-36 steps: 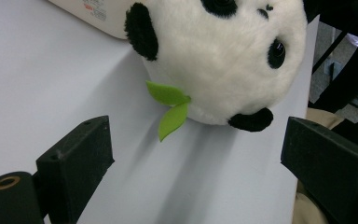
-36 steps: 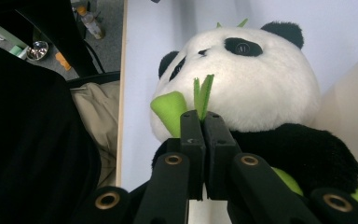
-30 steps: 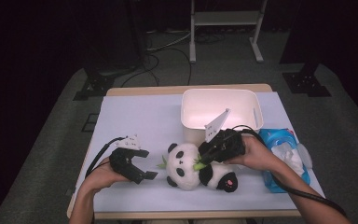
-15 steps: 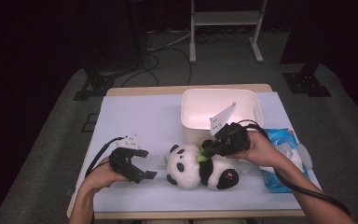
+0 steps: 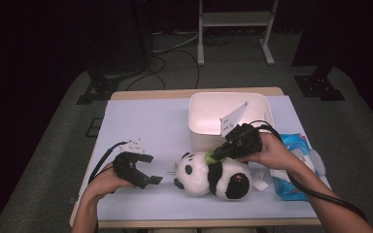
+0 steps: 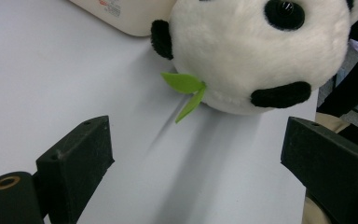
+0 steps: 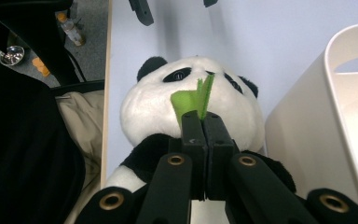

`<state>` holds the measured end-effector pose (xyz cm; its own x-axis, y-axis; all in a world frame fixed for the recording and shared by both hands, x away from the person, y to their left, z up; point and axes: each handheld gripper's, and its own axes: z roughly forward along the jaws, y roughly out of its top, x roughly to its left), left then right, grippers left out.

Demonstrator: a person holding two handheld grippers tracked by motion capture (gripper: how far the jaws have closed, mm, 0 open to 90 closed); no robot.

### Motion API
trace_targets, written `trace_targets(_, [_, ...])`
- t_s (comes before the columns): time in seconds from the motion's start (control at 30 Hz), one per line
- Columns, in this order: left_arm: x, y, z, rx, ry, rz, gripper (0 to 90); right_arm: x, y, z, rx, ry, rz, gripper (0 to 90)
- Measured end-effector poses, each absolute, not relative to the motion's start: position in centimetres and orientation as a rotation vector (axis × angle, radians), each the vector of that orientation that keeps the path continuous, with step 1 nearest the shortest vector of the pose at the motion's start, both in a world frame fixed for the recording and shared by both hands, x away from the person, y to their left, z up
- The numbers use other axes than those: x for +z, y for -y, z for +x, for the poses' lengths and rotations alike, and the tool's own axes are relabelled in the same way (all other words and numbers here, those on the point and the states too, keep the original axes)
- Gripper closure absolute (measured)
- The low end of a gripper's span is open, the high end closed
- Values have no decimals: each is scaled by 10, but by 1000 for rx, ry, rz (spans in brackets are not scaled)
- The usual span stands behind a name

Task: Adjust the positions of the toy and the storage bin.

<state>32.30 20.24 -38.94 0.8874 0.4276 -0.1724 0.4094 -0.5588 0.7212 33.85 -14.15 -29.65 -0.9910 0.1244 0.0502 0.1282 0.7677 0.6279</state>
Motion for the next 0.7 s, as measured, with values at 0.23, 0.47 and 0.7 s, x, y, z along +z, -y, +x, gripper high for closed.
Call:
trace_targets(0.23, [-392, -204, 326, 27, -607, 2232, 81, -289, 144, 339, -1057, 2958, -203, 890])
trace_targets(0.47, [-394, -204, 328, 23, -614, 2226, 80, -277, 145, 338, -1068, 2971, -197, 890])
trace_targets(0.7, [-395, -207, 330, 30, -631, 2219, 80, -263, 149, 336, -1080, 2994, -186, 890])
